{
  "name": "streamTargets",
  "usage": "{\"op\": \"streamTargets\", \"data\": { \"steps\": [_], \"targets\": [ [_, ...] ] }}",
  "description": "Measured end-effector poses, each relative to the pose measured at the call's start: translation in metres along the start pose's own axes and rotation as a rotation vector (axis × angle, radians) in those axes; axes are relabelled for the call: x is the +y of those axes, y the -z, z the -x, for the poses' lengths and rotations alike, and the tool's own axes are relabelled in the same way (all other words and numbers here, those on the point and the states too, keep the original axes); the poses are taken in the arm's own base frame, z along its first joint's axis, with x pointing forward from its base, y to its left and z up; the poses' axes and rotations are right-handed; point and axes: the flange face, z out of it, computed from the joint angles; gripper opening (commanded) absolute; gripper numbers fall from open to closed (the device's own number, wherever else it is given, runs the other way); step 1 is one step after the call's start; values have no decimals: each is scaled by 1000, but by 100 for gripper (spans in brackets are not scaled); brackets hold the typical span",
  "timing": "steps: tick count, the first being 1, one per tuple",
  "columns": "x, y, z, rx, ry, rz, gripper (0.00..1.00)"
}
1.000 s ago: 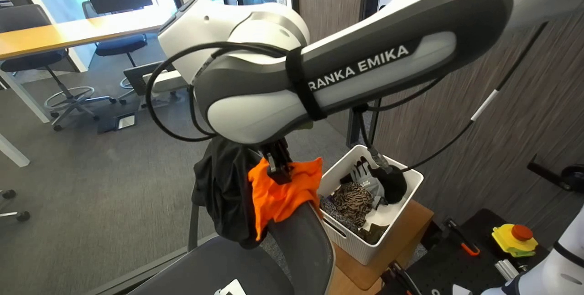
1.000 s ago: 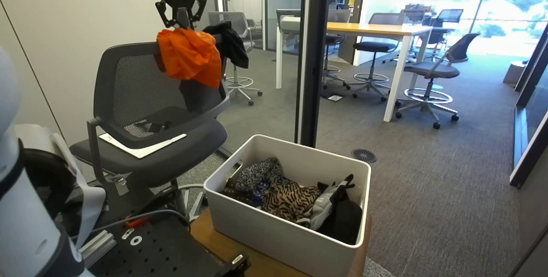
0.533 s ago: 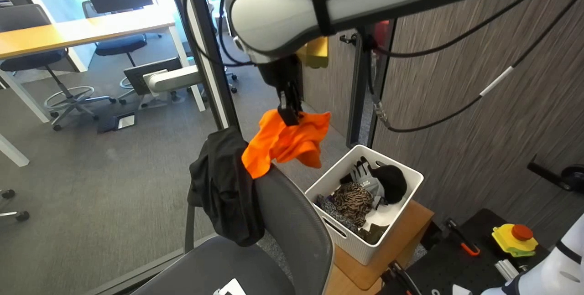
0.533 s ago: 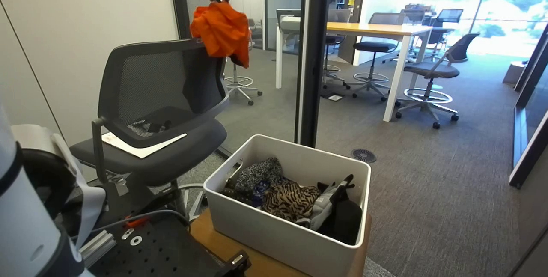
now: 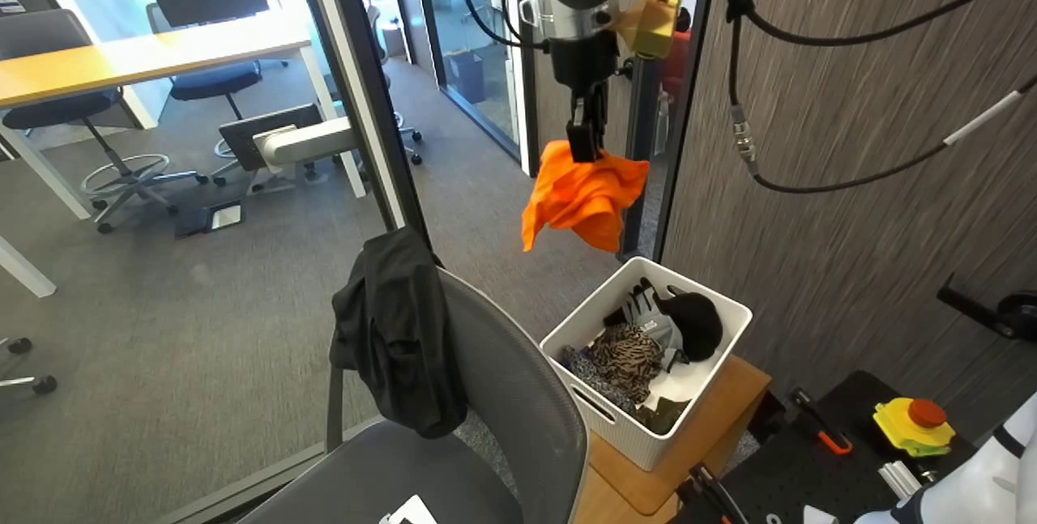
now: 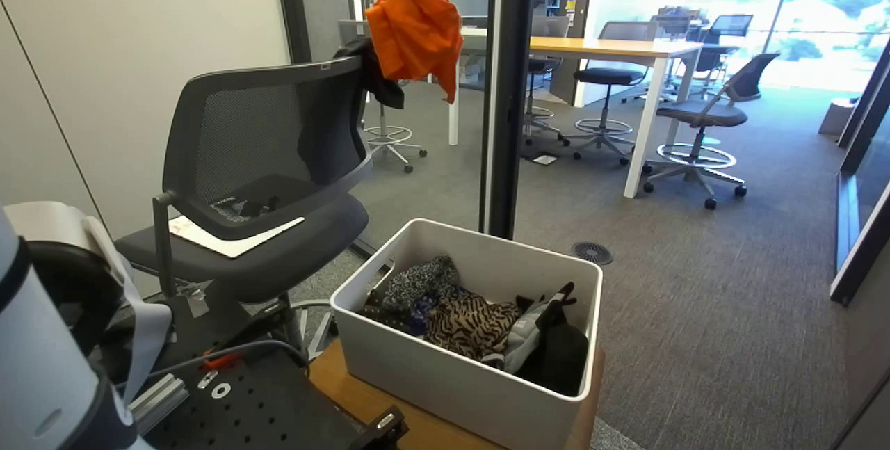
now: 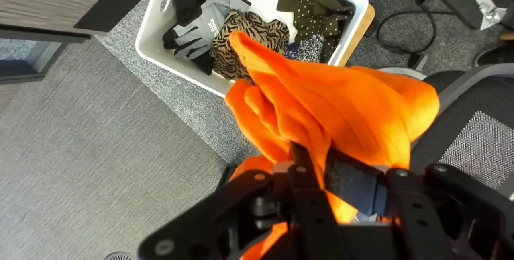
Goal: Put the orange cloth inside the basket.
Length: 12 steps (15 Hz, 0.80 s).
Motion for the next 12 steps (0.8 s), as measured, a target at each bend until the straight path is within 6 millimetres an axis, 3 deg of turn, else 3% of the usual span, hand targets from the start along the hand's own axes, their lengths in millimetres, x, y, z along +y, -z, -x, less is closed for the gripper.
{"op": "streamTargets", "data": {
  "steps": [6, 12],
  "targets": [
    [45, -92, 12, -43, -20, -131, 8],
    [74, -188, 22, -173, -68, -238, 8]
  ]
}}
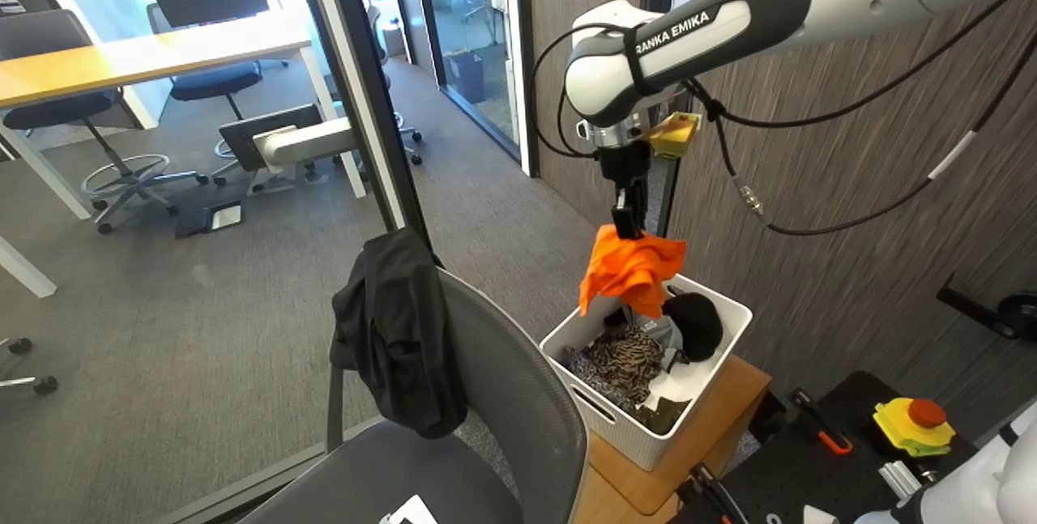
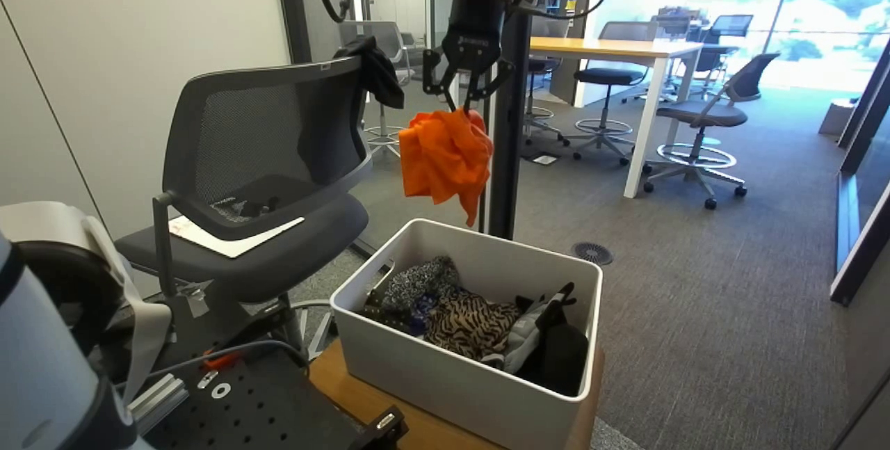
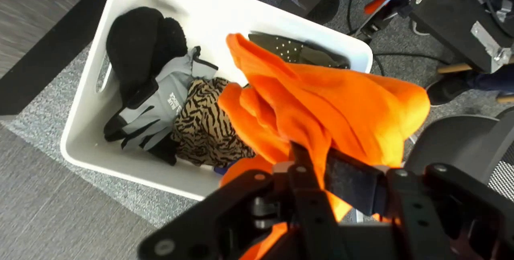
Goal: Put the orange cloth inside the basket.
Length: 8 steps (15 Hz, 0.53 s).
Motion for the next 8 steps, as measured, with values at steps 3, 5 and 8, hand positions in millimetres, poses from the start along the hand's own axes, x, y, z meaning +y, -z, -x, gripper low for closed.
{"op": "streamTargets", "data": {
  "steps": [3, 5, 8],
  "targets": [
    [16, -39, 3, -54, -5, -57, 9],
    [26, -64, 4, -57, -21, -70, 9],
    [36, -98, 7, -27, -30, -64, 9]
  ]
}}
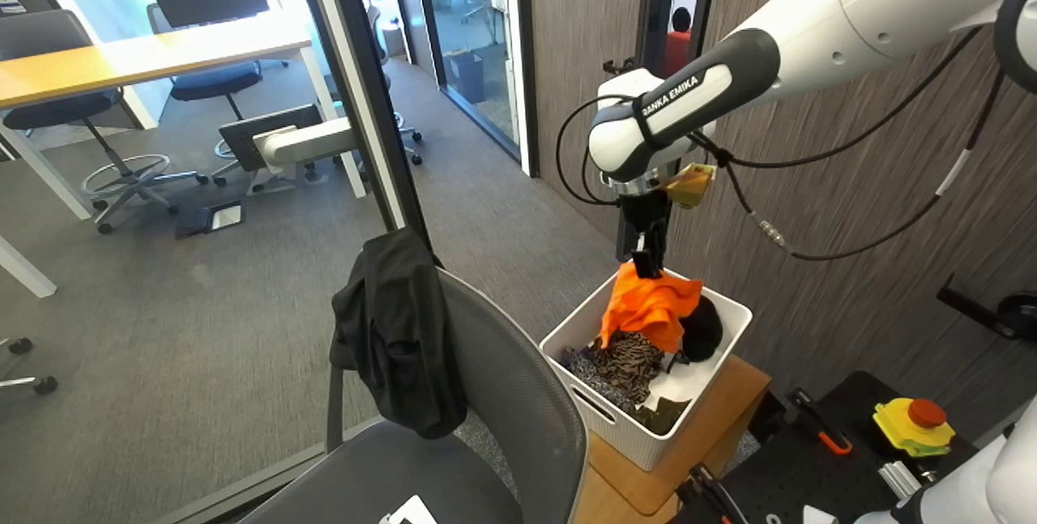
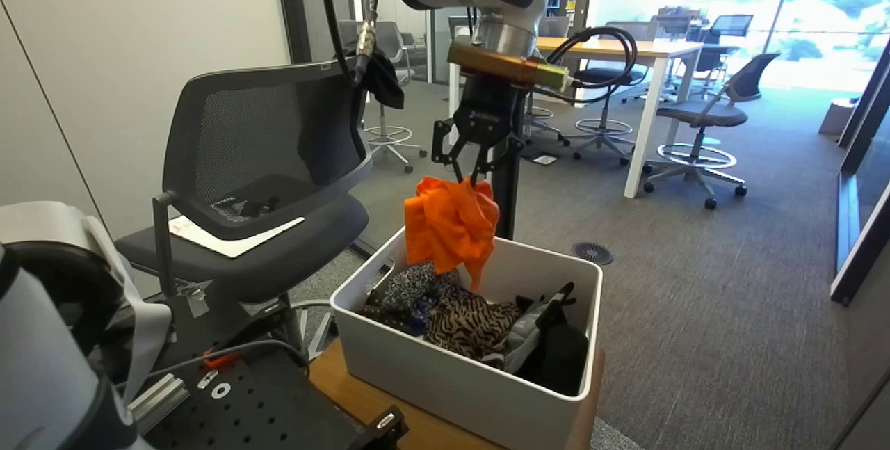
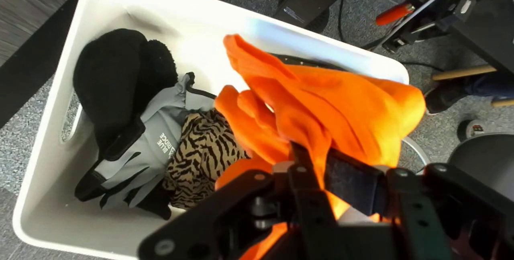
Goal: Put the orange cloth inside the basket.
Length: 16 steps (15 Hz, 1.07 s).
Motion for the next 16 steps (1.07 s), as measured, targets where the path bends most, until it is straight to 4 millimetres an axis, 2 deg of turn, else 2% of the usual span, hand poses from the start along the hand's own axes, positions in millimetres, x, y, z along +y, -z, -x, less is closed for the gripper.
{"op": "streamTargets", "data": {
  "steps": [8, 13, 14, 16],
  "targets": [
    [6, -74, 10, 72, 61, 29, 9],
    [6, -89, 15, 77, 88, 29, 9],
    [6, -89, 15, 77, 93, 30, 36],
    [6, -89, 14, 78, 99, 31, 44]
  ]
}}
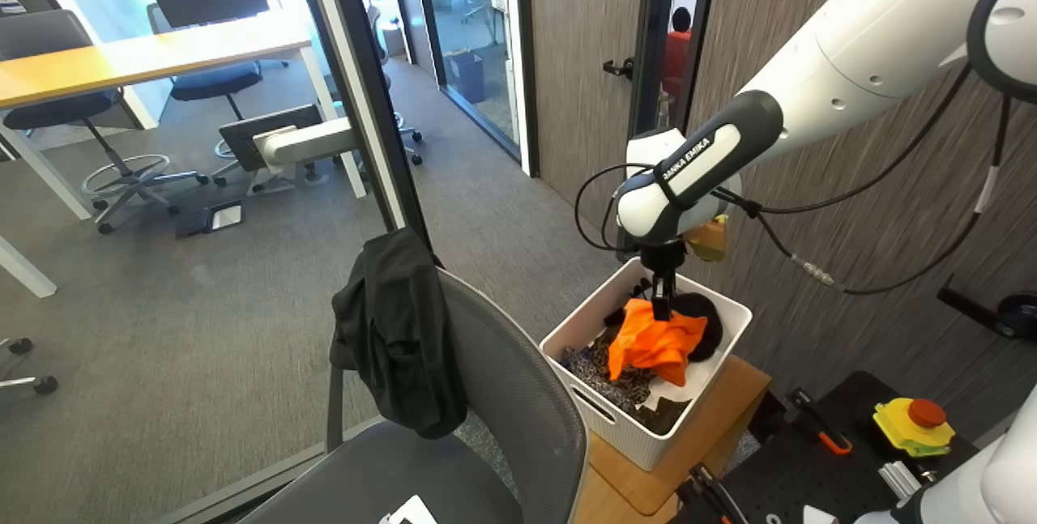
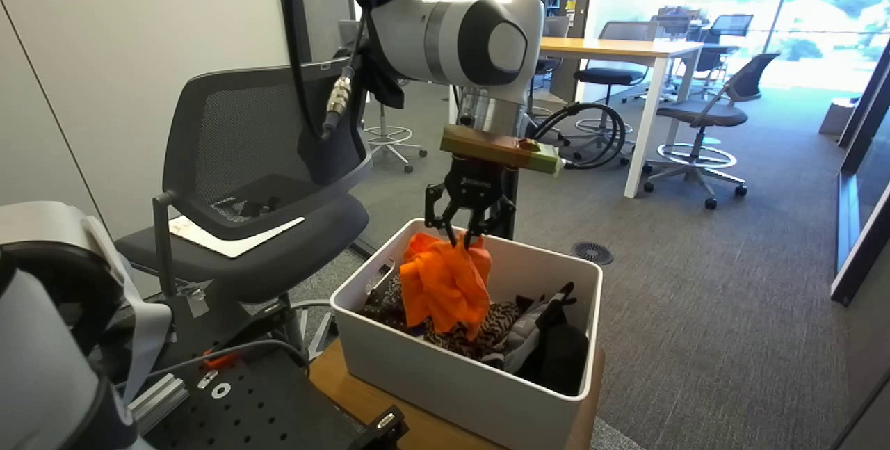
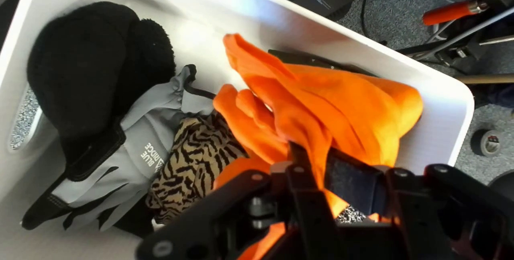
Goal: Put the orange cloth inside the basket.
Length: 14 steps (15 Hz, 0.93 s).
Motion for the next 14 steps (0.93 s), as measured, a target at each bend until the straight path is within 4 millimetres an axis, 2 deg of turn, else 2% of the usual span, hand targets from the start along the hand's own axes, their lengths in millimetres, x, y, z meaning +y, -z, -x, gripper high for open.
{"op": "streamTargets", "data": {
  "steps": [7, 10, 14],
  "targets": [
    [0, 7, -1, 10, 17, 9, 97],
    [4, 24, 4, 19, -8, 24, 100],
    [10, 75, 32, 32, -114, 38, 100]
  ]
}}
